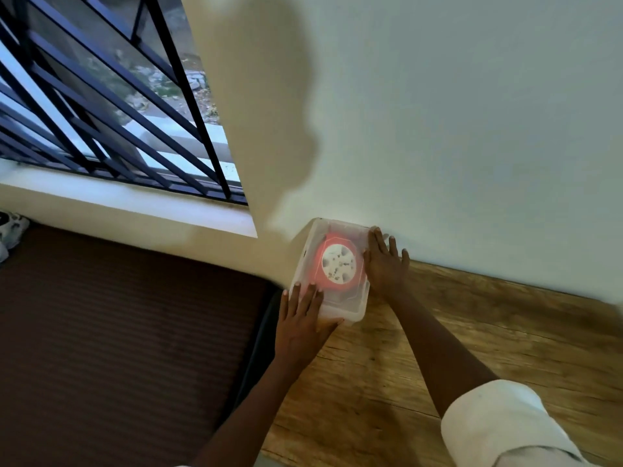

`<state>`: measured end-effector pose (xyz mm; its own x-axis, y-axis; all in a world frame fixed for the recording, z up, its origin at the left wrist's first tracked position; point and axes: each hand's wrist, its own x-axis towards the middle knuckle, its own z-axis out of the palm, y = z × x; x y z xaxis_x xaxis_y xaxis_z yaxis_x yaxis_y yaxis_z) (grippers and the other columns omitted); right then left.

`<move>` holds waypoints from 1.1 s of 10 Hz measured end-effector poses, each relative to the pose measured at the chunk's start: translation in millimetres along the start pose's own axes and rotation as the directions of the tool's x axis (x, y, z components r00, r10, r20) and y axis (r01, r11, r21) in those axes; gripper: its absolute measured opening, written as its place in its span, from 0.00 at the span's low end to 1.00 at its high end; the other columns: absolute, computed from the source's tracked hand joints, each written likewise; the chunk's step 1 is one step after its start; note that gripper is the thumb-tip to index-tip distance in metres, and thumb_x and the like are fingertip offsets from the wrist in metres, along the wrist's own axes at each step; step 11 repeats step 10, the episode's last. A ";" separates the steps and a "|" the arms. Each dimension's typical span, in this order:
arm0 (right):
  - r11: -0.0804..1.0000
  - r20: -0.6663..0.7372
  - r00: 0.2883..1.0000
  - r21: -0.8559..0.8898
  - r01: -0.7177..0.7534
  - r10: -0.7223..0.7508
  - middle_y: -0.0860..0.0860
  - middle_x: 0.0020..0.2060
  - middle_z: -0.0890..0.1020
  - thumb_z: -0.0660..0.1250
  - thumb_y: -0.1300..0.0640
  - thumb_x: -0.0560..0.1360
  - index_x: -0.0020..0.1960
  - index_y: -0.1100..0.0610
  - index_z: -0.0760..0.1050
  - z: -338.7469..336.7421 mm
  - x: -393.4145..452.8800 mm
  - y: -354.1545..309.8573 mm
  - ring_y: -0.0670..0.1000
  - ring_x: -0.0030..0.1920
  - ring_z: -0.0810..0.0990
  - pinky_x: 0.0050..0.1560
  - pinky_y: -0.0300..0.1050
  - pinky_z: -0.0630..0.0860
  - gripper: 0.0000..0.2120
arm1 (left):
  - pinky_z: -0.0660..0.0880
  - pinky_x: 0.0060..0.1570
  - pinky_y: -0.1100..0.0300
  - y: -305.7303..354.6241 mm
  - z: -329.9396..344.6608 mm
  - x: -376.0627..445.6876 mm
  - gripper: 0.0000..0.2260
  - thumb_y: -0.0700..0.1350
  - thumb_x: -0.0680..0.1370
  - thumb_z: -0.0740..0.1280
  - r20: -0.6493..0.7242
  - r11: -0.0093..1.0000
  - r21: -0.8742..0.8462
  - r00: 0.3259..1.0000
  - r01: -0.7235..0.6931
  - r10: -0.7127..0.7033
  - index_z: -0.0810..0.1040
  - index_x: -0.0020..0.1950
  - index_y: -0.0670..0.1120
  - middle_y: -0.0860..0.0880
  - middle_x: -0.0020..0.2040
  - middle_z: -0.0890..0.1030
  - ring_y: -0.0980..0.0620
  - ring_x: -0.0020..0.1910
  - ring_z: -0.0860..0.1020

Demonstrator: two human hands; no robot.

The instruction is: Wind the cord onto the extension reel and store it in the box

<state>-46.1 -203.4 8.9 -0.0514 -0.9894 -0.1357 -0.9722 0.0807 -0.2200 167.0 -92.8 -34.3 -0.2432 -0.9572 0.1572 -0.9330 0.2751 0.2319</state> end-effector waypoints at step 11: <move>0.994 -0.034 0.994 -0.028 -0.102 0.101 0.50 0.81 0.46 0.45 0.37 0.83 0.81 0.51 0.42 -5.7 -238.0 117.5 0.54 0.81 0.44 0.78 0.59 0.47 0.33 | 0.42 0.79 0.46 81.7 -44.2 -44.0 0.39 0.69 0.80 0.46 -0.018 0.985 0.054 0.986 -0.165 0.166 0.44 0.82 0.45 0.46 0.82 0.46 0.46 0.81 0.42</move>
